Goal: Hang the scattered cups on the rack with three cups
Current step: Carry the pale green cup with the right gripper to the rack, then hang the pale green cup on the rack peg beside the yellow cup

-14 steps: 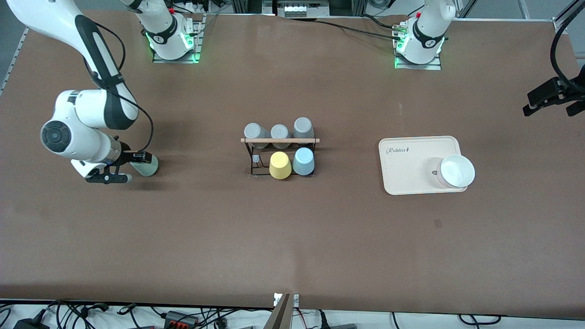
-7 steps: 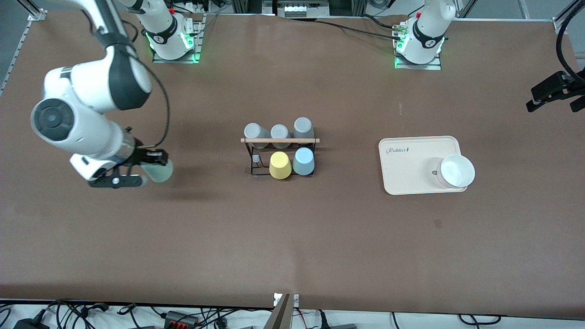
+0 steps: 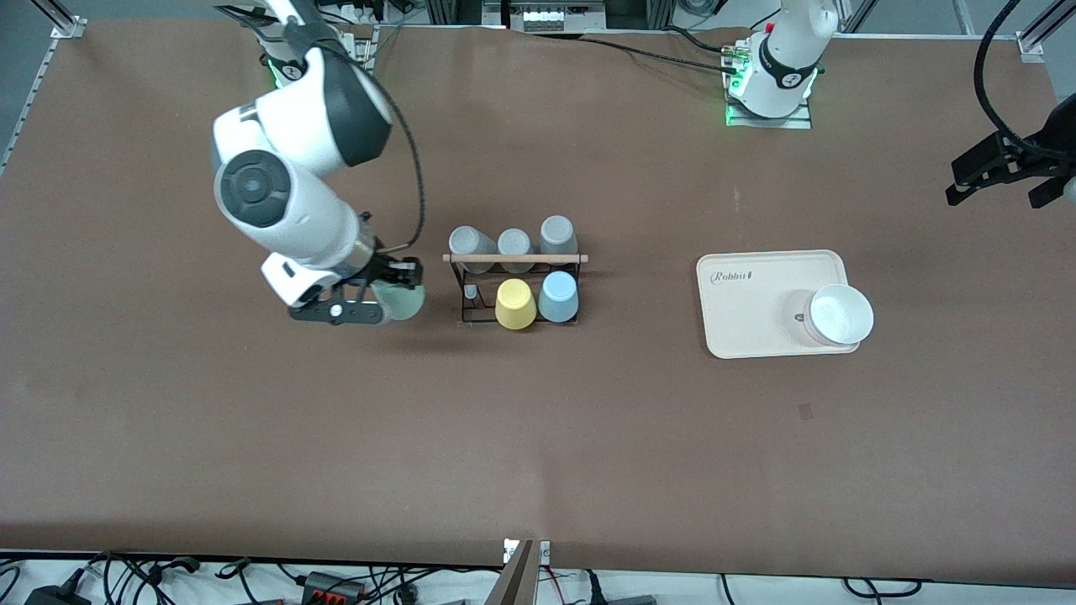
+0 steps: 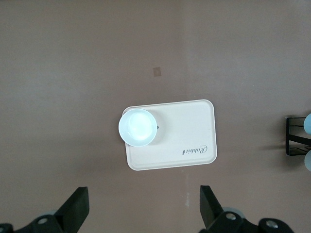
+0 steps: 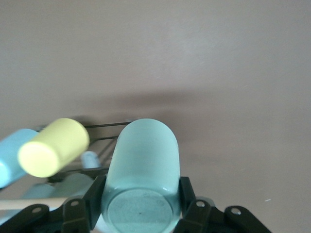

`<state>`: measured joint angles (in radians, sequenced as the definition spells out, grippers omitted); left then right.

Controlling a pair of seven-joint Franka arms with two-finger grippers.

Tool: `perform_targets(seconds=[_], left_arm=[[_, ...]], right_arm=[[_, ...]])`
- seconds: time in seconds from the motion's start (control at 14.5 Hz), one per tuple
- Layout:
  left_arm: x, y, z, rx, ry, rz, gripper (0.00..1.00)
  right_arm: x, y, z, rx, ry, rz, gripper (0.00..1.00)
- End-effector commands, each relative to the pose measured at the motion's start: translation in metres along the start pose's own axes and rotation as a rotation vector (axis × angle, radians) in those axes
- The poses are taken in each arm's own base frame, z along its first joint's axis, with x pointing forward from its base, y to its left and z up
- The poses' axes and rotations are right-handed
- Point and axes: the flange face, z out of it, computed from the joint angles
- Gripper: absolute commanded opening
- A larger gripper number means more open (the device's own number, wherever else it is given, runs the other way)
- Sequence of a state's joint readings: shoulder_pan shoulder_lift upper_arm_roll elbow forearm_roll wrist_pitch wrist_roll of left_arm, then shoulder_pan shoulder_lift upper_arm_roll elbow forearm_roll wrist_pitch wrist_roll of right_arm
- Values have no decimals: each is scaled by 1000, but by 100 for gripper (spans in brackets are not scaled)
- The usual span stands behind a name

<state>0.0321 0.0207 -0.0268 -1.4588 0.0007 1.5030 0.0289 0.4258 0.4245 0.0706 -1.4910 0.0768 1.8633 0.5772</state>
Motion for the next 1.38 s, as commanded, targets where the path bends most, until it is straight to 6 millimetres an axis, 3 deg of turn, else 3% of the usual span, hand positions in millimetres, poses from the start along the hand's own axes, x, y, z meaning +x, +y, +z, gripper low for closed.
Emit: perform_targets(seconds=[0.0, 0.28, 0.48, 0.62, 1.31], left_arm=[[-2, 0, -1, 19, -1, 10, 100], [-1, 1, 0, 13, -2, 14, 100], [-2, 5, 2, 19, -13, 12, 100], [-2, 25, 2, 19, -14, -4, 100], [0, 24, 5, 46, -10, -11, 100]], right_arm=[[-8, -45, 12, 6, -5, 86, 23], [-16, -71, 27, 2, -14, 141, 23], [-14, -73, 49, -17, -38, 139, 23], [-11, -72, 62, -30, -49, 147, 23], [-4, -78, 99, -22, -58, 144, 23]])
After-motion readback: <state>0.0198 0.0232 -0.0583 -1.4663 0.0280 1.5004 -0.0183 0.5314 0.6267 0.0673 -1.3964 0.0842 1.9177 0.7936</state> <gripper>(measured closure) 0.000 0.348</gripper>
